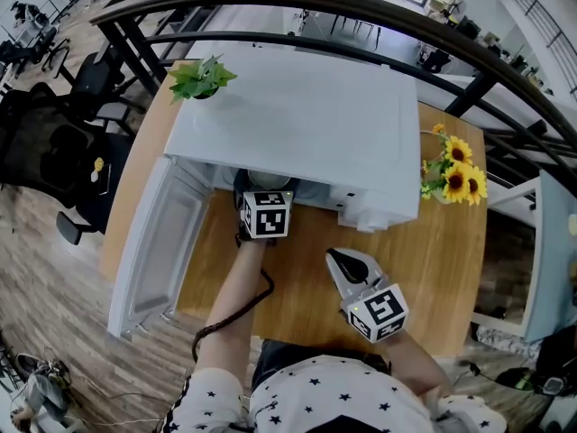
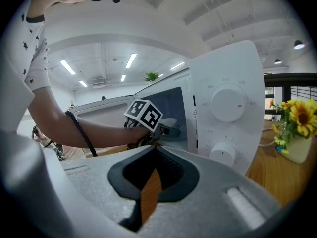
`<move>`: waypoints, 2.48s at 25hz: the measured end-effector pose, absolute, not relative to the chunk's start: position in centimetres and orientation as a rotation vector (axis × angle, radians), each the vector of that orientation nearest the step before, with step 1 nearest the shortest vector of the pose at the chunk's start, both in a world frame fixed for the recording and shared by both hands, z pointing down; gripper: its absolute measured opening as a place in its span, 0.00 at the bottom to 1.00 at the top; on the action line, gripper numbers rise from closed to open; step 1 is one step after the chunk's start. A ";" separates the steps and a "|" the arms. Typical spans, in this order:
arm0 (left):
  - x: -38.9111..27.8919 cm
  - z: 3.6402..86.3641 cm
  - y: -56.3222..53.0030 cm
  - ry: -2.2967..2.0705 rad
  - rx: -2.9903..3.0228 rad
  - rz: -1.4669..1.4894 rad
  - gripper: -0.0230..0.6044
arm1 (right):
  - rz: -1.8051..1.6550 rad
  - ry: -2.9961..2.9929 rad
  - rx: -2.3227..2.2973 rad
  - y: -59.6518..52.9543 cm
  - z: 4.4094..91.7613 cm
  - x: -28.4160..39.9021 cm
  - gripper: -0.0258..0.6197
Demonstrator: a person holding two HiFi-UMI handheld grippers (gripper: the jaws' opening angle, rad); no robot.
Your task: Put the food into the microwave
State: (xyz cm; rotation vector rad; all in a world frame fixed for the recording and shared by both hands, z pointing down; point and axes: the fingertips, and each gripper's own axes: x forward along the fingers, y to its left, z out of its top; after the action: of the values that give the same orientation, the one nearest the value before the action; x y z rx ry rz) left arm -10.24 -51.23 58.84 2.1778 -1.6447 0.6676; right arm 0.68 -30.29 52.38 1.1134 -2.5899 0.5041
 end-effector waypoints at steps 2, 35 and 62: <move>-10.2 58.9 -51.2 -1.634 2.171 0.673 0.84 | 0.504 -2.591 1.113 -30.2 52.3 0.7 0.05; -10.6 52.9 -38.8 -1.599 2.252 0.461 0.84 | 0.397 -2.634 1.203 -23.6 48.1 0.0 0.05; -10.9 44.6 -18.1 -1.694 2.257 0.159 0.15 | 0.250 -2.687 1.244 -14.1 44.5 0.6 0.05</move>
State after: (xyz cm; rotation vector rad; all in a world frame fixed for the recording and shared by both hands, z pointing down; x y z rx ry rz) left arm -10.91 -18.05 44.61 2.2567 -1.6937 0.1593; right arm 0.59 -14.07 44.46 1.2437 -2.6866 0.2502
